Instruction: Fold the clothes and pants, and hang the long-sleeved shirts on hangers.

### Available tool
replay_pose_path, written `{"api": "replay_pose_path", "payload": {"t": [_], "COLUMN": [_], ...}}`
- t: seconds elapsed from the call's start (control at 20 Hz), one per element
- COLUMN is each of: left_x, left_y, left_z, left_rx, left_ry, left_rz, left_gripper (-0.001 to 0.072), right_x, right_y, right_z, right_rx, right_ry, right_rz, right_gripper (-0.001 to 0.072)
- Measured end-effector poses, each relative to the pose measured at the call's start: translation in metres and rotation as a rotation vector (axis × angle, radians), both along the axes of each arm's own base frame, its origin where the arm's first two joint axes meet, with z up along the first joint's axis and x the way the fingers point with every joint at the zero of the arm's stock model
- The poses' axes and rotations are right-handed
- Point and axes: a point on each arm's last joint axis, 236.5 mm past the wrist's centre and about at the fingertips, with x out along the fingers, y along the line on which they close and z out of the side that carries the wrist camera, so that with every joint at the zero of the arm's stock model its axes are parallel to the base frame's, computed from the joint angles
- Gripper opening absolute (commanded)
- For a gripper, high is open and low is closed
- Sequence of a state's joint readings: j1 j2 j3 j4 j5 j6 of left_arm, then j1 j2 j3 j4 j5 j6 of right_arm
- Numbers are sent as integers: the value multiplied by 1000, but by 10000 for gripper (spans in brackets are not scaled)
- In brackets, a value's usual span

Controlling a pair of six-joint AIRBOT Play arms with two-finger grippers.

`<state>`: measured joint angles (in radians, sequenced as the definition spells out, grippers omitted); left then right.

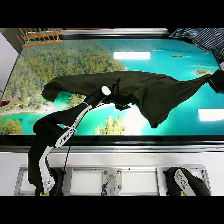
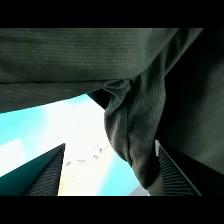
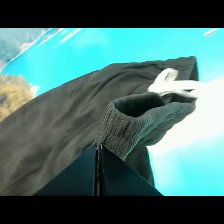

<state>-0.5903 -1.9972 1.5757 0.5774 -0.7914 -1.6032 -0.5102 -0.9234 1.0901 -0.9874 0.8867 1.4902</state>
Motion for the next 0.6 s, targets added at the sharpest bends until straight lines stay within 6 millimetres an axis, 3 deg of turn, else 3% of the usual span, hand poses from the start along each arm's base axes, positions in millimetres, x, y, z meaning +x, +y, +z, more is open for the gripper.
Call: {"api": "replay_pose_path", "payload": {"t": [0.25,0.35,0.45,0.5,0.6], "left_x": [6,8,5,3,-5], "left_y": [12,17,17,16,9], "left_z": [0,0,0,0,0], "left_rx": [-2,-2,-2,-2,-1], "left_ry": [22,32,40,42,42], "left_rz": [9,10,1,-6,-30], "left_gripper": [612,612,612,612,612], "right_x": [-24,-33,-39,-42,-45], "right_y": [-86,-118,-137,-141,-144], "right_z": [-51,-76,-99,-109,-121], "right_rx": [-111,-112,-103,-98,-89], "right_ry": [201,270,331,360,397], "right_rz": [-231,-306,-344,-349,-341], "right_gripper": [40,76,450,534,534]}}
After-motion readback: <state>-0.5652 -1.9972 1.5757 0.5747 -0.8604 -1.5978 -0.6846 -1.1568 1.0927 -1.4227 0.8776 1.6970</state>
